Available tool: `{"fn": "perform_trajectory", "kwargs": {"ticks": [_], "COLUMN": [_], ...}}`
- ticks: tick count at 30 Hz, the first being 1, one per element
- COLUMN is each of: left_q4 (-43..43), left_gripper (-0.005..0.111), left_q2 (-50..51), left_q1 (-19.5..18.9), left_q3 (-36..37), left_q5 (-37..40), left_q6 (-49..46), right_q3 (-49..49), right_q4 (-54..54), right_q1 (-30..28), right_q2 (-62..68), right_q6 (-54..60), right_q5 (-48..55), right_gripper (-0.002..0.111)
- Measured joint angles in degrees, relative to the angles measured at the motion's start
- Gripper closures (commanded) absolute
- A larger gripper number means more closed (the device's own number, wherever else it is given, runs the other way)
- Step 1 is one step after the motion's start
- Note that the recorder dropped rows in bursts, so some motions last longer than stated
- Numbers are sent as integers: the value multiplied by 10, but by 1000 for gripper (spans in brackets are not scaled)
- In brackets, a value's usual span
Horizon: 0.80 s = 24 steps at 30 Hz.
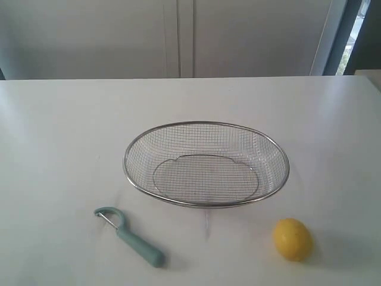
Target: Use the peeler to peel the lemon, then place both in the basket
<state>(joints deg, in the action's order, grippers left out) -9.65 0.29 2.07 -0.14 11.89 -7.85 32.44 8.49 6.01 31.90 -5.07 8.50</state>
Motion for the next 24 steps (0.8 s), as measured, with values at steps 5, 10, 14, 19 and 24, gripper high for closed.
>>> {"fn": "perform_trajectory", "kwargs": {"ticks": [5,10,14,19,24], "left_q4": [0,0,0,0,0], "left_gripper": [107,107,107,107,107], "left_q2": [0,0,0,0,0], "left_q1": [0,0,0,0,0], "left_q3": [0,0,0,0,0], "left_q5": [0,0,0,0,0], "left_q6": [0,0,0,0,0], "right_q3": [54,96,131,184,249], "right_q4": [0,0,0,-2,-16], "right_q1": [0,0,0,0,0], "right_q2": [50,89,119,163,223], "right_q6": [11,31,56,87,102], "right_q5": [94,167,227,326,434], "right_gripper": [108,108,108,108,108]}}
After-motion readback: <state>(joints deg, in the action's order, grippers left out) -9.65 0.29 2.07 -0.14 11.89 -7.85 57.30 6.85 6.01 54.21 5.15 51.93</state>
